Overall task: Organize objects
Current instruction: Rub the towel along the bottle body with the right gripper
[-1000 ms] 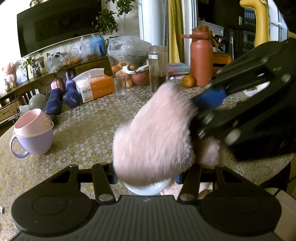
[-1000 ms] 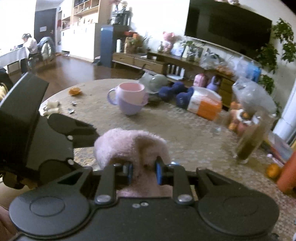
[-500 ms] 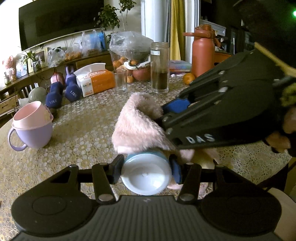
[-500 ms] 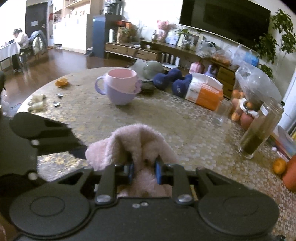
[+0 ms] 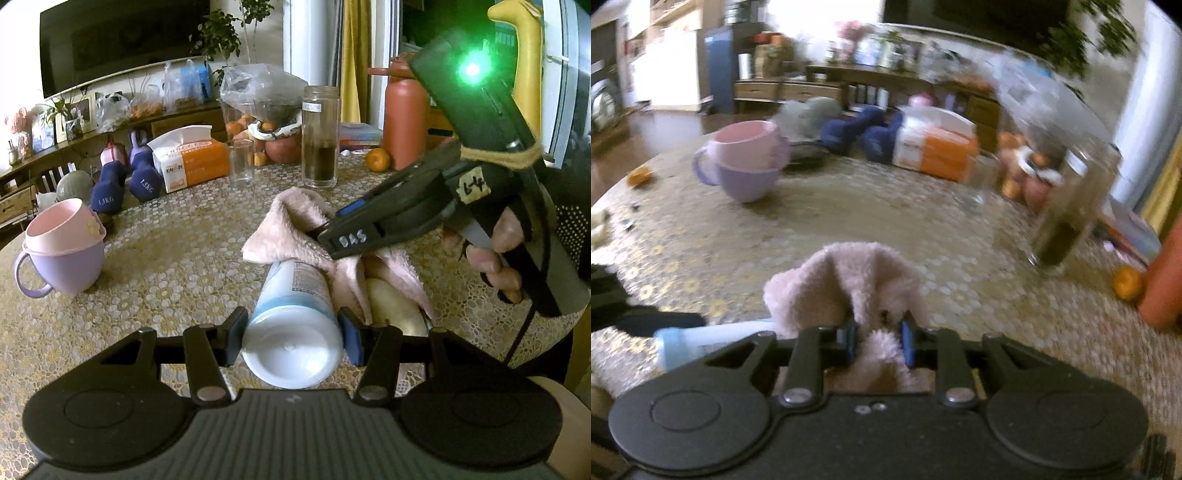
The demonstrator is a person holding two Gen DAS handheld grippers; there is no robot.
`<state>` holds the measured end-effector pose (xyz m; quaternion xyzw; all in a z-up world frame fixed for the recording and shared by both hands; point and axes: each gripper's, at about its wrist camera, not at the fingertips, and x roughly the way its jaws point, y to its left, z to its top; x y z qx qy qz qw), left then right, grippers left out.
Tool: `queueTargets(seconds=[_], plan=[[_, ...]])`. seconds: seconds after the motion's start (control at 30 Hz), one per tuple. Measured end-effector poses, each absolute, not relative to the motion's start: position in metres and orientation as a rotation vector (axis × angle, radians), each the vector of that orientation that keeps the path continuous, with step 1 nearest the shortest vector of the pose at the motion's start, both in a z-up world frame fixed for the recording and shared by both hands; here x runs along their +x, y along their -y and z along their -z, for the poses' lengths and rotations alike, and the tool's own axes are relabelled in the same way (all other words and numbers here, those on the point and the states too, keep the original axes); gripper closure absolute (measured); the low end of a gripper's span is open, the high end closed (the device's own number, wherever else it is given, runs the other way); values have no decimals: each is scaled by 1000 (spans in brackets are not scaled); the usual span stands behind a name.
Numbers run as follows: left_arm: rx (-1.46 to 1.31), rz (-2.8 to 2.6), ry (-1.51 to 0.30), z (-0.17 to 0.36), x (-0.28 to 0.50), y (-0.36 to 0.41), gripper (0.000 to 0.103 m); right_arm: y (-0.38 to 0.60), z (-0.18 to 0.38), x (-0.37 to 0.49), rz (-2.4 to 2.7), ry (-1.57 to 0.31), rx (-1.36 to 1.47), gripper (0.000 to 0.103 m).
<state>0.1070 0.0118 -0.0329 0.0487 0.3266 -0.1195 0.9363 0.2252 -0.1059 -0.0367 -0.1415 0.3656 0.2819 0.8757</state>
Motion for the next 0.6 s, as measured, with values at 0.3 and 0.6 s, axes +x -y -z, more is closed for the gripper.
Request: queueTargets(seconds=[0.3, 0.6], plan=[[78, 244, -676, 33, 110, -13, 51, 161, 16, 221, -671, -783, -51, 42], [80, 241, -680, 33, 110, -12, 51, 142, 31, 218, -695, -838, -39, 38]])
